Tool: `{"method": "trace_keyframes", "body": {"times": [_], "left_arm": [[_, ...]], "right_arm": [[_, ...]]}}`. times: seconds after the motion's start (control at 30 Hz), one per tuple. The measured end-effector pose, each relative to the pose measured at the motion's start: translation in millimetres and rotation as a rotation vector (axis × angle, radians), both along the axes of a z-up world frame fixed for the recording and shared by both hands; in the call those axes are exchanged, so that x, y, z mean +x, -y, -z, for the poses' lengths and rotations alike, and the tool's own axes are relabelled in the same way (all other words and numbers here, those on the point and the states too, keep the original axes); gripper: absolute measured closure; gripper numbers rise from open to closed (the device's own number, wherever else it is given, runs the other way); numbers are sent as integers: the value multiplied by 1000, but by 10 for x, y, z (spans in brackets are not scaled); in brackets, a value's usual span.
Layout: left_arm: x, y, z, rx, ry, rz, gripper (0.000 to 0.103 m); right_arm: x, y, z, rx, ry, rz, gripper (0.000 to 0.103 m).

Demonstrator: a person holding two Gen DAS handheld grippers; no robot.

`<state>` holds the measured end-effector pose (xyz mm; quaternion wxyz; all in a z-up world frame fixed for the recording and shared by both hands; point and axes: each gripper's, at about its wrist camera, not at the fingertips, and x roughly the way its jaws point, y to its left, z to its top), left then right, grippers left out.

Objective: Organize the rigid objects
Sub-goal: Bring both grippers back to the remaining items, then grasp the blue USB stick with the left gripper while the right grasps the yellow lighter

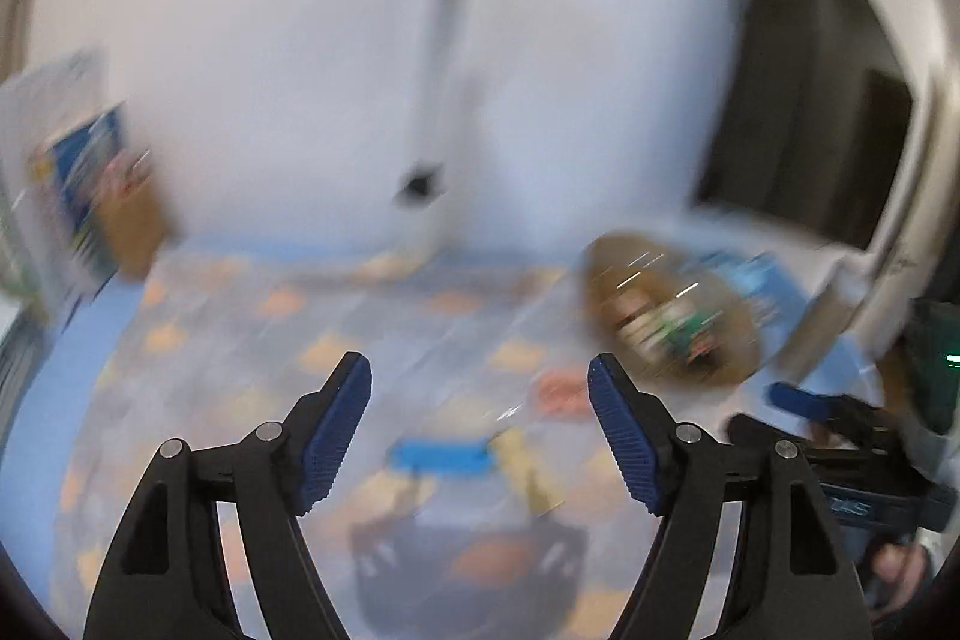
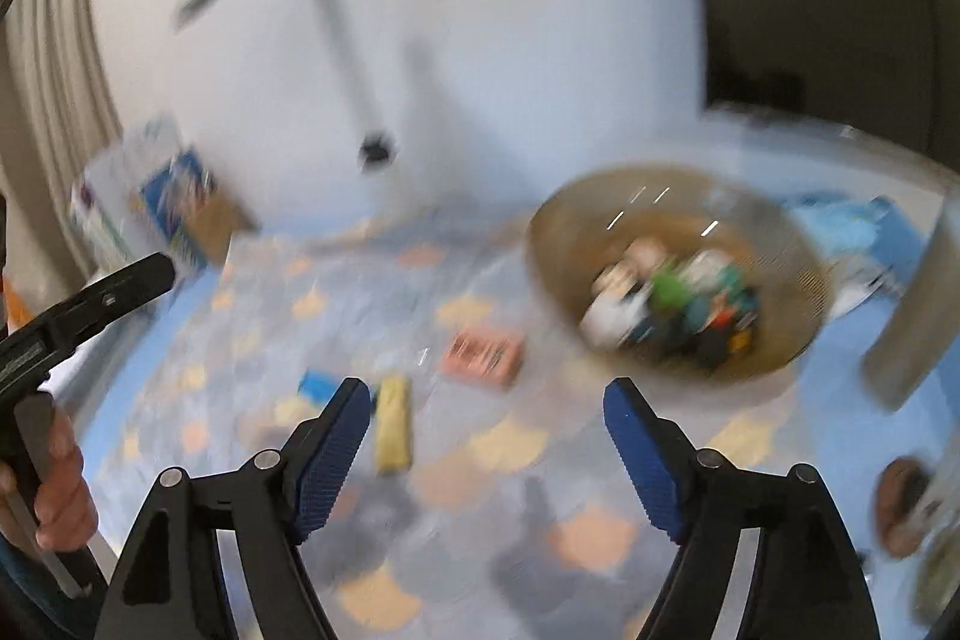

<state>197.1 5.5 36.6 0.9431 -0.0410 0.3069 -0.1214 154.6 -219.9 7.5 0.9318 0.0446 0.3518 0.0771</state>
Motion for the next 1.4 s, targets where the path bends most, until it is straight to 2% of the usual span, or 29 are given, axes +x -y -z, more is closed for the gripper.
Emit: {"method": "trace_keyframes", "body": {"times": [0.07, 0.17, 0.3, 0.4, 0.47, 0.6, 1.0, 1.07, 1.13, 1.23, 1.3, 1.37, 1.4], "left_arm": [[-8, -164, 337, 39, -46, -51, 30], [24, -306, 844, 67, -107, -77, 30], [45, -286, 1147, 120, -133, -74, 30], [13, -275, 1184, 129, -150, -53, 30], [-7, -274, 1193, 127, -156, -45, 29], [18, -317, 1258, 108, -173, -40, 29], [29, -231, 1324, 146, -207, -1, 29], [40, -212, 1334, 150, -219, 37, 29], [69, -161, 1333, 186, -242, 103, 29], [118, -110, 1190, 263, -189, 148, 29], [233, -61, 1067, 273, -161, 227, 28], [413, 25, 1020, 285, -169, 326, 26], [489, 58, 1019, 303, -166, 344, 26]], "right_arm": [[-35, -254, 317, -62, -2, -32, 24], [-23, -427, 632, -81, -36, -62, 24], [27, -464, 882, -56, -70, -55, 24], [60, -442, 1047, -78, -97, -24, 24], [73, -420, 1039, -75, -98, -12, 24], [94, -414, 1046, -79, -108, 0, 17], [163, -405, 1128, -78, -163, 6, 17], [152, -408, 1119, -77, -160, 6, 17], [166, -391, 1126, -46, -196, 2, 15], [247, -430, 1026, 46, -229, -60, 14], [315, -595, 899, -26, -196, -82, 14], [384, -827, 830, -143, -155, -111, 20], [431, -925, 854, -181, -154, -129, 35]]}}
